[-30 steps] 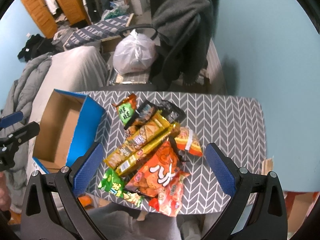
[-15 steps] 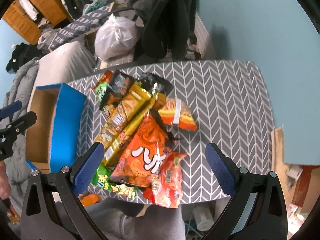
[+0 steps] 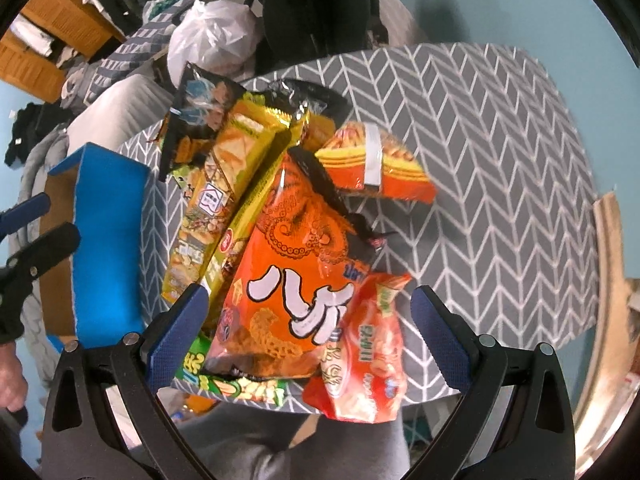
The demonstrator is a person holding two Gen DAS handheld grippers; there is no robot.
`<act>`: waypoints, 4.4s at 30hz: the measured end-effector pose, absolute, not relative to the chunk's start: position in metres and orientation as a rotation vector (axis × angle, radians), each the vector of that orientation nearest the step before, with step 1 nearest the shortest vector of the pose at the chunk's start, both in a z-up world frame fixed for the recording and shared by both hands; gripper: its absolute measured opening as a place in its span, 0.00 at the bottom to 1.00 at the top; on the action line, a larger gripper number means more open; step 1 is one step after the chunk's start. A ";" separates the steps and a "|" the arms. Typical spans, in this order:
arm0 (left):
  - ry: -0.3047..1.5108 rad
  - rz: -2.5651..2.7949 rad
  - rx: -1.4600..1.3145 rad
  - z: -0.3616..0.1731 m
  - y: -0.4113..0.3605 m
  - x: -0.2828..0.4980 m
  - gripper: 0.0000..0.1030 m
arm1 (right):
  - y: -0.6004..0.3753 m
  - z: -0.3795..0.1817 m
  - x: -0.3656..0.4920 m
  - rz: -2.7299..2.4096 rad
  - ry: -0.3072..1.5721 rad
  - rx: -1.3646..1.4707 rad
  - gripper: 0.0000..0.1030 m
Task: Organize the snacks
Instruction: 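Lower the right tool onto the orange octopus bag while the left tool approaches the yellow wafer roll, then close the right tool on the octopus bag while the left tool grasps the yellow wafer roll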
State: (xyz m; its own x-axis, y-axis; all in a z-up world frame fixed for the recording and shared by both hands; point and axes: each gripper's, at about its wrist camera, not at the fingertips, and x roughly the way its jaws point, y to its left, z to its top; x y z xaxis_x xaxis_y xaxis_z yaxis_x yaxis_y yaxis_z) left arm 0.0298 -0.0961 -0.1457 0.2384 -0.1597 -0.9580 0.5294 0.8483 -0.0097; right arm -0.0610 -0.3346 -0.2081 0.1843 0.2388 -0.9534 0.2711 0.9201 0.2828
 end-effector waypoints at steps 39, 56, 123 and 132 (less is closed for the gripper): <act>1.420 -0.573 0.417 -0.249 -0.146 0.051 0.86 | -0.405 -0.229 -0.057 0.023 1.401 0.584 0.57; 1.493 -0.629 0.213 -0.258 -0.137 0.067 0.65 | -0.395 -0.232 -0.064 0.049 1.412 0.606 0.57; 1.396 -0.637 0.317 -0.211 -0.148 -0.006 0.28 | -0.374 -0.191 -0.061 0.147 1.341 0.514 0.49; 1.330 -0.597 0.233 -0.162 -0.117 -0.002 0.28 | -0.366 -0.172 -0.050 0.183 1.319 0.480 0.49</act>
State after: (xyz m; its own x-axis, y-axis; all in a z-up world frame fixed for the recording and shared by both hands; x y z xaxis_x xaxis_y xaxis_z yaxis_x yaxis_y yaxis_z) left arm -0.0020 -0.1168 -0.1620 0.1171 -0.2736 -0.9547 0.5315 0.8293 -0.1725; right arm -0.0496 -0.3660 -0.1718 0.2518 0.3951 -0.8834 0.1396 0.8885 0.4372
